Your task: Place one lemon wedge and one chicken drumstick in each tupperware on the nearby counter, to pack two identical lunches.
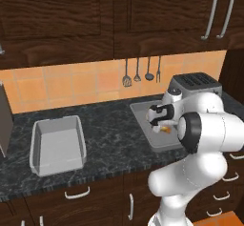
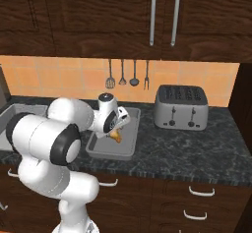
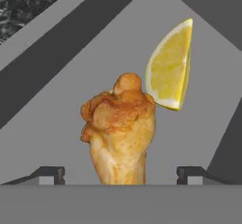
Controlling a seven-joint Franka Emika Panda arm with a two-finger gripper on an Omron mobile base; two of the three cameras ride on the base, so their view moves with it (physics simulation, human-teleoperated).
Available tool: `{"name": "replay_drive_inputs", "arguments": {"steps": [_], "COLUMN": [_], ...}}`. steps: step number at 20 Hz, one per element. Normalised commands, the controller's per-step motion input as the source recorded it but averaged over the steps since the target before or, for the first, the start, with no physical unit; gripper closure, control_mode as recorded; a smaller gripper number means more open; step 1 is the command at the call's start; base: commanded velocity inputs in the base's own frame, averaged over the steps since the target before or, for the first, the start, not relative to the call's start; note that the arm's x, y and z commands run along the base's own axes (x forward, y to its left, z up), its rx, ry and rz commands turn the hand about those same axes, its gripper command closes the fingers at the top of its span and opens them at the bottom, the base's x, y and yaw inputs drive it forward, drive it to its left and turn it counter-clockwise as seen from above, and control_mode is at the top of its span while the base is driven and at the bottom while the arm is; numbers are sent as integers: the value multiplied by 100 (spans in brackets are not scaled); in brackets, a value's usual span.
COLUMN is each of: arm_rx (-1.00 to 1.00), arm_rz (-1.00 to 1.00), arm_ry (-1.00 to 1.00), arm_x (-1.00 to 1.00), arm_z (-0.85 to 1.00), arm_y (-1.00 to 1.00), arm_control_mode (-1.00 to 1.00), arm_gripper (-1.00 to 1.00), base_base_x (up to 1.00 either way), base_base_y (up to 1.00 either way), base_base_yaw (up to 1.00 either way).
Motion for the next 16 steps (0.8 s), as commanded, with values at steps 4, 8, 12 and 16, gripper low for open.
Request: {"name": "replay_drive_inputs", "arguments": {"steps": [4,8,12,16], "arm_rx": [0,3,15,29], "arm_rz": [-5,-37,-57,-42], "arm_ry": [-1,-9,-23,-22], "arm_x": [-59,-77,-85,-100], "arm_z": [57,85,97,73], "arm_y": [0,8,36,58], "arm_control_mode": [-100,-100,-100,-100], "arm_gripper": [-100,-100,-100,-100], "base_base_x": [0,0,0,0], "base_base_y": [0,0,0,0], "base_base_yaw": [0,0,0,0]}}
